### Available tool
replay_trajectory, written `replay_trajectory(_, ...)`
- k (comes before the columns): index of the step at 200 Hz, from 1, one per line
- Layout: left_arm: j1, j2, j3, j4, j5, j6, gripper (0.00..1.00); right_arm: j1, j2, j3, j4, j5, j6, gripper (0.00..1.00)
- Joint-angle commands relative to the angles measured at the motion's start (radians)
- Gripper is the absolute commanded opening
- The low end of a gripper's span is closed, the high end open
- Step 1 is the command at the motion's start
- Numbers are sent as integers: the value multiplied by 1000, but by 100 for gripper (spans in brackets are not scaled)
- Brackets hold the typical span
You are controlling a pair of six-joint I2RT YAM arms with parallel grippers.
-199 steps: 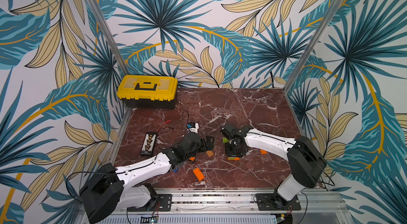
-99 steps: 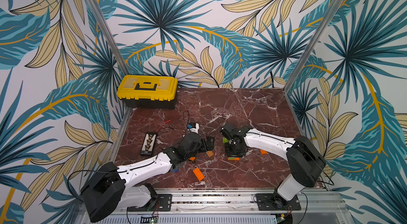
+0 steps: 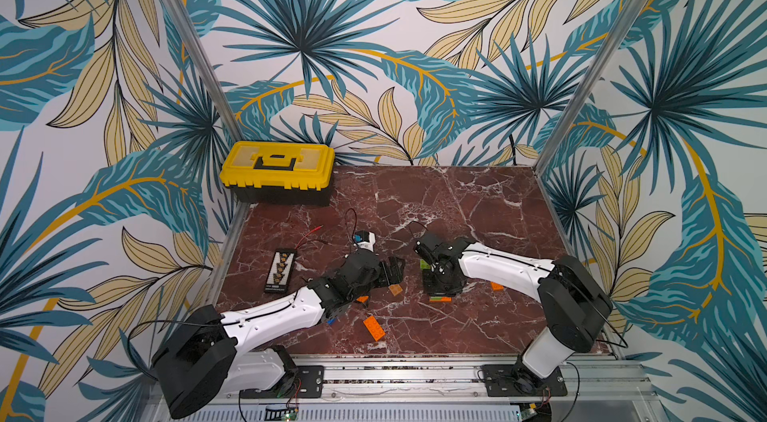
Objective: Assemble the number 5 with lego
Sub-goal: Assemble the lego brick with the lego brick.
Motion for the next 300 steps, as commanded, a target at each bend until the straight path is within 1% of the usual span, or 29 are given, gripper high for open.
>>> replay_trajectory(1,3,6,2,26,3,-2,100,11,43,-16,-7,23,12,34)
replay_trajectory(28,3,-2,1,18,-1,-2,100,11,52,-19,-46,70,0,34)
replay_trajectory(76,3,0,1,24,1,-3,100,11,49,-34,-45,71,17,32)
replay_trajectory(108,3,0,1,23,0,-3,100,13,95,-60,-51,92,34,31)
replay_trajectory(130,3,4,2,27,1,-3,100,15,122,-94,-25,76,39,30)
replay_trajectory(164,3,9,3,33,4,-5,100,16,78,-100,-21,80,47,30)
replay_trajectory(172,3,10,4,35,6,-5,100,16,60,-88,-31,84,47,32)
replay_trajectory(184,2,12,6,35,10,-4,100,15,33,-66,-45,91,45,39)
replay_trajectory(204,3,10,11,31,11,0,100,15,-11,-36,-63,102,43,48)
replay_trajectory(239,3,-2,4,24,8,0,100,15,-51,-11,-76,95,40,52)
replay_trajectory(262,3,-2,4,26,9,-1,100,15,-57,-17,-71,73,42,51)
replay_trajectory(280,2,1,4,30,11,-2,100,15,-57,-26,-61,55,43,46)
replay_trajectory(293,3,4,5,32,15,-2,100,15,-53,-32,-54,42,39,45)
replay_trajectory(300,4,6,5,33,16,-3,100,16,-49,-34,-54,41,39,42)
